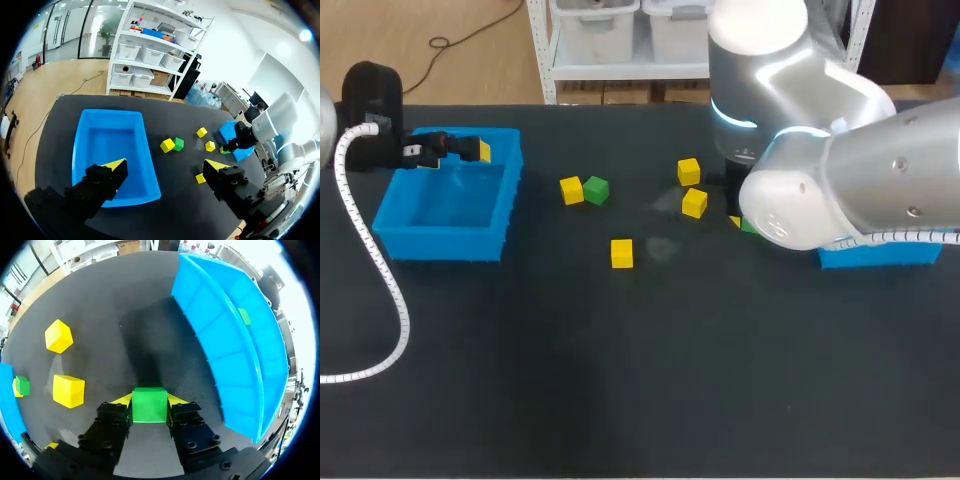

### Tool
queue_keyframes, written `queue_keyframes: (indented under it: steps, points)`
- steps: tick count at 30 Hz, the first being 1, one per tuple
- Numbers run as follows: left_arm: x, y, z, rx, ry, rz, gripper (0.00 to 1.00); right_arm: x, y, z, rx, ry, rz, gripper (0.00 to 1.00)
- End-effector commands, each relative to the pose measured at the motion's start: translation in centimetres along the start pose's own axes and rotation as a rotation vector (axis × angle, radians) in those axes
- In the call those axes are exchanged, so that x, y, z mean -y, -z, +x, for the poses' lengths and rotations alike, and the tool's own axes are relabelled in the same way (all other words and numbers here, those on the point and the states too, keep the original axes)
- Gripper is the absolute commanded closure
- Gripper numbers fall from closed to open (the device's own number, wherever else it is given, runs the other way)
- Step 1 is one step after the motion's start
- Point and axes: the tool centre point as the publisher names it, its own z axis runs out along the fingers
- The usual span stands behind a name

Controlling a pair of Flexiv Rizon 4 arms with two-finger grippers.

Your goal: Put the green cubes in the right bin and the yellow cubes in the left bin.

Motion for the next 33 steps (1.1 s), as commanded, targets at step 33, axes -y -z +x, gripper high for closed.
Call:
queue_keyframes:
  steps: [33]
  points:
    - [-0.1, 0.0, 0.1, 0.006, -0.002, 0.008, 0.0, 15.7, 11.7, -7.7, 0.193, -0.122, 0.187, 1.0]
